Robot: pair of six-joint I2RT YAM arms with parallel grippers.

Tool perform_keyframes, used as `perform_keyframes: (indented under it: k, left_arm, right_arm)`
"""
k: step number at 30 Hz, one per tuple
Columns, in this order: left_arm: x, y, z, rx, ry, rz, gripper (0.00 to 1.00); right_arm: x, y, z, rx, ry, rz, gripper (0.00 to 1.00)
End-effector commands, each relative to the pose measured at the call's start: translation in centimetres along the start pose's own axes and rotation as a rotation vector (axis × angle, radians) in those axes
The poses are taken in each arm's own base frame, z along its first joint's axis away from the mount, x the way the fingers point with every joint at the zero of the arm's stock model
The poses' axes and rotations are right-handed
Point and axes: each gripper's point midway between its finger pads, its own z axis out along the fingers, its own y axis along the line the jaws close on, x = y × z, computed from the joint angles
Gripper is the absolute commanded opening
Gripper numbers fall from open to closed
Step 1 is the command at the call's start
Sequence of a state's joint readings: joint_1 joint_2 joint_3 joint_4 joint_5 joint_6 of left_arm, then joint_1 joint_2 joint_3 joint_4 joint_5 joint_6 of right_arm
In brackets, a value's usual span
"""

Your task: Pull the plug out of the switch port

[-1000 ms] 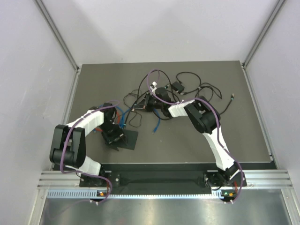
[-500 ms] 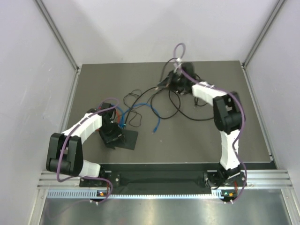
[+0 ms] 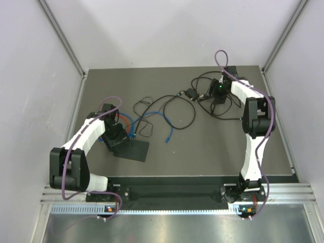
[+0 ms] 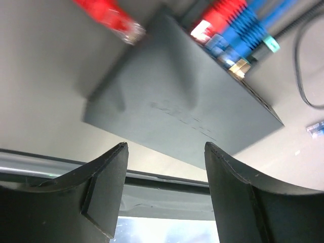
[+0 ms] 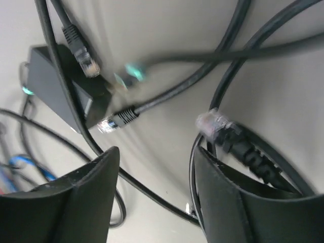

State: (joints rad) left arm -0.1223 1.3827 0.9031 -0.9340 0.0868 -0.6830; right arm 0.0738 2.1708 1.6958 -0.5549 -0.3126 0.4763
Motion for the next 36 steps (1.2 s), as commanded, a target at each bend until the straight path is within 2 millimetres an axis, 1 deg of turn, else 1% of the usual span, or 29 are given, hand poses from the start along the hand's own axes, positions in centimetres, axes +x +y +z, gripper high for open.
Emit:
perform_keyframes:
  k: [1,2,3,5,6,8,9,11,12,13,14,15,16,17,18,19,20,21,22,23,25,26,28,29,32,34,36]
  left_arm:
    - [-0.3,2.3,-0.5,-0.025,-0.005,-0.039,0.67]
    - [-0.1,2.6,-0.3,-0.024,0.000,-0.047,0.67]
    - [-0.2,2.7,-0.2,-0.018,0.001,-0.053,0.66]
    - [-0.1,2.9,-0.1,-0.024,0.005,-0.061,0.66]
    - [-0.1,2.8,0.1,-0.018,0.004,-0.066,0.66]
    - [-0.2,2.9,0.2,-0.017,0.006,-0.072,0.65]
    - [-0.3,2.9,0.2,-0.019,0.003,-0.070,0.65]
    - [-0.2,3.0,0.4,-0.018,0.007,-0.066,0.65]
    - [-0.2,2.9,0.5,-0.012,0.004,-0.067,0.65]
    - [-0.2,2.9,0.6,-0.010,0.009,-0.069,0.65]
    - [0.0,2.9,0.7,-0.011,0.016,-0.071,0.65]
    - [-0.3,3.3,0.7,-0.009,0.012,-0.095,0.65]
    - [-0.2,3.4,0.8,-0.010,0.014,-0.097,0.64]
    - [0.0,3.4,1.0,-0.011,0.018,-0.099,0.64]
    - [0.0,3.5,1.0,-0.011,0.021,-0.097,0.64]
    - [0.1,3.5,1.1,-0.012,0.020,-0.097,0.64]
    - [0.3,3.6,1.2,-0.013,0.027,-0.098,0.64]
    - [0.3,3.6,1.3,-0.012,0.030,-0.101,0.64]
    - [0.4,3.7,1.3,-0.013,0.031,-0.102,0.64]
    - [0.5,3.5,1.5,-0.001,0.035,-0.104,0.64]
    - [0.5,3.5,1.7,-0.002,0.043,-0.107,0.63]
    - [0.4,3.5,1.8,-0.005,0.044,-0.109,0.63]
    - [0.4,3.5,1.9,-0.010,0.049,-0.109,0.63]
    - [0.3,3.6,2.0,-0.016,0.049,-0.113,0.63]
    - [0.4,3.5,2.0,-0.009,0.050,-0.113,0.63]
    - [0.5,3.5,2.1,-0.012,0.055,-0.113,0.63]
    - [0.5,3.6,2.2,-0.020,0.061,-0.111,0.63]
  right_arm:
    - [-1.4,3.3,-4.1,0.061,-0.081,-0.205,0.61]
    - [-1.6,4.5,-4.9,0.060,-0.101,-0.233,0.62]
    - [-1.6,5.9,-6.1,0.086,-0.144,-0.272,0.62]
    - [-1.6,8.3,-7.6,0.069,-0.180,-0.325,0.63]
    - [-0.9,10.4,-8.4,0.059,-0.200,-0.372,0.63]
    - [0.3,13.1,-9.0,0.022,-0.203,-0.442,0.64]
    - [2.5,16.1,-8.8,-0.067,-0.168,-0.490,0.63]
    - [5.0,19.2,-8.3,-0.169,-0.126,-0.525,0.62]
    - [7.8,22.6,-7.8,-0.275,-0.093,-0.579,0.62]
    - [9.6,24.1,-7.3,-0.329,-0.063,-0.594,0.62]
    - [12.4,25.7,-6.1,-0.386,-0.002,-0.610,0.61]
    - [14.7,27.2,-6.2,-0.496,0.081,-0.600,0.60]
    - [15.4,29.4,-6.0,-0.583,0.093,-0.543,0.58]
    - [17.9,29.7,-4.8,-0.612,0.153,-0.518,0.56]
    - [19.5,30.7,-5.0,-0.682,0.199,-0.501,0.55]
    - [19.5,32.7,-5.2,-0.761,0.171,-0.457,0.54]
    - [21.1,32.8,-4.6,-0.768,0.202,-0.435,0.52]
    - [22.2,33.3,-4.1,-0.807,0.230,-0.417,0.51]
    - [22.8,34.2,-4.1,-0.848,0.249,-0.378,0.50]
    - [24.7,34.1,-2.8,-0.844,0.299,-0.367,0.49]
    - [26.7,34.2,-2.1,-0.852,0.353,-0.367,0.49]
    - [28.6,33.8,-1.1,-0.831,0.391,-0.375,0.50]
    - [29.8,33.3,-0.1,-0.816,0.410,-0.373,0.52]
    - [30.6,32.9,0.8,-0.808,0.423,-0.366,0.52]
    - [31.7,32.3,1.9,-0.797,0.451,-0.346,0.50]
    - [32.0,32.1,2.2,-0.793,0.458,-0.336,0.47]
    - [32.6,32.1,2.2,-0.793,0.463,-0.341,0.46]
